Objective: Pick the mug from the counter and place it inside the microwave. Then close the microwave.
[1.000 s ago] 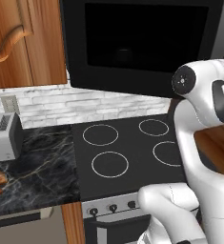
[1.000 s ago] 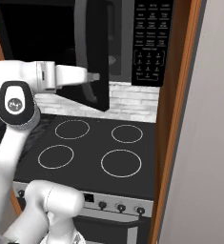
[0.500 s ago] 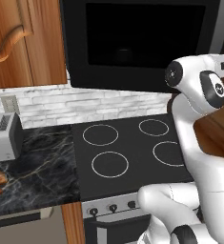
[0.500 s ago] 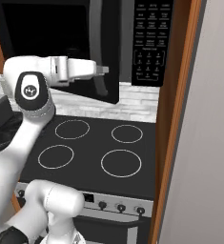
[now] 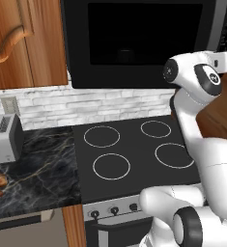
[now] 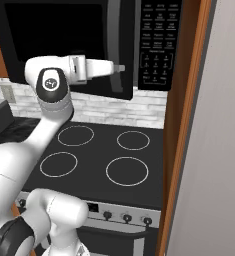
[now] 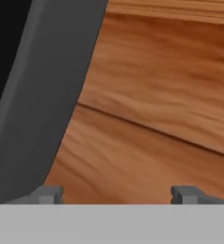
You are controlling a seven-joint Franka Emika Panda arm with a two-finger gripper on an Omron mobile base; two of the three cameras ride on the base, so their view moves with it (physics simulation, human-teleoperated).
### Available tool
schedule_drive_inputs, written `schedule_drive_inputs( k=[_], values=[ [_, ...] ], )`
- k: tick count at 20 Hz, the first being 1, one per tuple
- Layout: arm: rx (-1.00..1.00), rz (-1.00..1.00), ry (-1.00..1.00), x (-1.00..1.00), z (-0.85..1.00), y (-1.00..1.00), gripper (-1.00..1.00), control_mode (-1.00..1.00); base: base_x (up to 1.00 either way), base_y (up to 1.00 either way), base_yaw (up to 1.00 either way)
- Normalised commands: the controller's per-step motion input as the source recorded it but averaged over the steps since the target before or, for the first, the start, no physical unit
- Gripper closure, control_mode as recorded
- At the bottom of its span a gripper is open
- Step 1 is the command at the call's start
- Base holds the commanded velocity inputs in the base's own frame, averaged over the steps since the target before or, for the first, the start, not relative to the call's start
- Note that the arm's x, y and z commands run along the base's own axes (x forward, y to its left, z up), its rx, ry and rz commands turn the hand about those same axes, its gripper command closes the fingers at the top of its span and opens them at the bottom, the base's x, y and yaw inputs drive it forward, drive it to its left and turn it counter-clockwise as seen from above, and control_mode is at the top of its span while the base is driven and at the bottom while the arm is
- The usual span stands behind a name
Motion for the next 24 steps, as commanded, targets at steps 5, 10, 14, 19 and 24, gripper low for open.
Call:
schedule_drive_inputs(
  k=[5,10,14,19,24],
  values=[
    [0.0,0.0,-0.04,0.45,0.07,0.0,-1.0,-1.0,0.0,0.0,0.0],
    [0.0,0.0,0.0,0.17,0.26,-0.03,-1.0,-1.0,0.0,0.0,0.0],
    [0.0,0.02,0.02,0.16,0.27,-0.04,-1.0,-1.0,0.0,0.0,0.0],
    [0.01,0.1,0.0,0.24,0.06,-0.03,-1.0,-1.0,0.0,0.0,0.0],
    [0.01,0.14,0.0,0.29,0.08,-0.06,-1.0,-1.0,0.0,0.0,0.0]
  ],
)
